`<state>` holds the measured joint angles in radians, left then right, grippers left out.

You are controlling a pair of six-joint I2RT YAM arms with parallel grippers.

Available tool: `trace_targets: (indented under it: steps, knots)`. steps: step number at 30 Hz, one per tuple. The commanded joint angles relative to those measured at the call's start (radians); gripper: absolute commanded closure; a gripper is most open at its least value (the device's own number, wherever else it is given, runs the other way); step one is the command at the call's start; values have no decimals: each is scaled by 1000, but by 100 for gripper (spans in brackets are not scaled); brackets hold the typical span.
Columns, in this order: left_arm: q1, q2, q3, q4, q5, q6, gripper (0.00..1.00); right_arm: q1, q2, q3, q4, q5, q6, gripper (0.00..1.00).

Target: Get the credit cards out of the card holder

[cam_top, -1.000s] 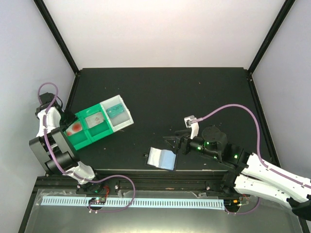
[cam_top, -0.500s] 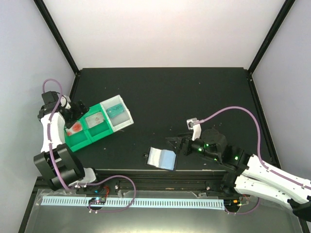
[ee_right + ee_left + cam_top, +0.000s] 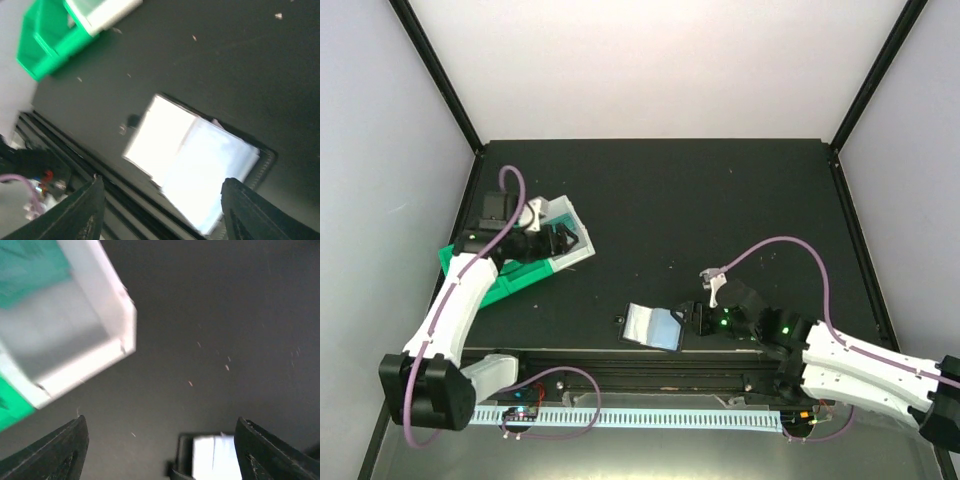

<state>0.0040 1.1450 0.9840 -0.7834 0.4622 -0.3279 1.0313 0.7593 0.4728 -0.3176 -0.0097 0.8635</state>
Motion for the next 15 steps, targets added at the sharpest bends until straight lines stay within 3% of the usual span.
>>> trace_targets:
  steps: [1, 3, 7, 15]
  knots:
    - [-147, -71, -73, 44, 24, -96, 21, -2, 52, -50, 73, -10, 64, 44]
    - [-211, -87, -95, 58, 26, -120, 26, -2, 88, -63, 95, -8, 89, 52]
    - [-352, -117, -165, 85, -13, -173, 27, -2, 162, -106, 158, -4, 143, 58]
    - [-529, -145, -363, 223, -15, -280, 37, -2, 284, -107, 217, 2, 157, 60]
